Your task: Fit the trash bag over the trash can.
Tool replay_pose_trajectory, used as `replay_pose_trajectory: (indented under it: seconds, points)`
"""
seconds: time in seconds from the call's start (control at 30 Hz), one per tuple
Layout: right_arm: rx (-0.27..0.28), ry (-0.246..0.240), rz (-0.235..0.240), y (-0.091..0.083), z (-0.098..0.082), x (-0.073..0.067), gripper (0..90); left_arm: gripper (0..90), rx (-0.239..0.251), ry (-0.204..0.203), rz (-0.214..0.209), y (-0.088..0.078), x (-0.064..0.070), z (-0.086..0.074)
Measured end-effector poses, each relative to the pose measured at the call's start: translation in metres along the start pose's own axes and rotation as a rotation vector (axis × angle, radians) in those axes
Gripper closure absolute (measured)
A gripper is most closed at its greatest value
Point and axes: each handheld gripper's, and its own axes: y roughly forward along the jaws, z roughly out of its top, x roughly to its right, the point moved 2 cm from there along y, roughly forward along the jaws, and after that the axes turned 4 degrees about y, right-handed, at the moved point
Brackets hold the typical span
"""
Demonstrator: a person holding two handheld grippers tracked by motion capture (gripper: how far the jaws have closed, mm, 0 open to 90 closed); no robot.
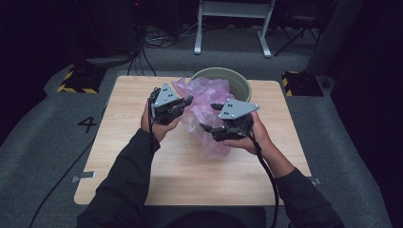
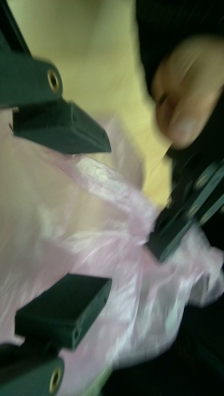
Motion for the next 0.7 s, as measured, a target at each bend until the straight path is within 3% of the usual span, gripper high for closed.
replay_pose_trajectory:
  seconds: [0.13,0.17,0.3,0.4,0.6,0.7]
  points:
    - [-0.027,-0.017,-0.016,0.004,-0.006,0.005,68.3,84.6,0.018,-0.001,-0.011,-0.002,0.0,0.0]
    - [-0.034,-0.022,-0.024,0.004,-0.008,0.006,72.6,79.0,0.032,-0.009,-0.011,-0.003,0.0,0.0]
    - [-0.009,-0.019,-0.038,-0.002,-0.012,0.011,84.6,37.6,0.061,-0.048,0.016,-0.01,0.002,-0.001]
    - [0.012,0.0,-0.05,-0.009,-0.012,0.017,87.8,29.5,0.078,-0.035,-0.007,-0.016,0.005,-0.004]
    - [0.053,0.077,-0.044,-0.017,-0.019,0.032,87.3,27.9,0.044,-0.05,-0.021,-0.02,0.008,-0.012]
    - [0.078,0.109,-0.018,-0.021,-0.022,0.035,85.9,39.9,0.008,-0.054,-0.04,-0.013,0.009,-0.016]
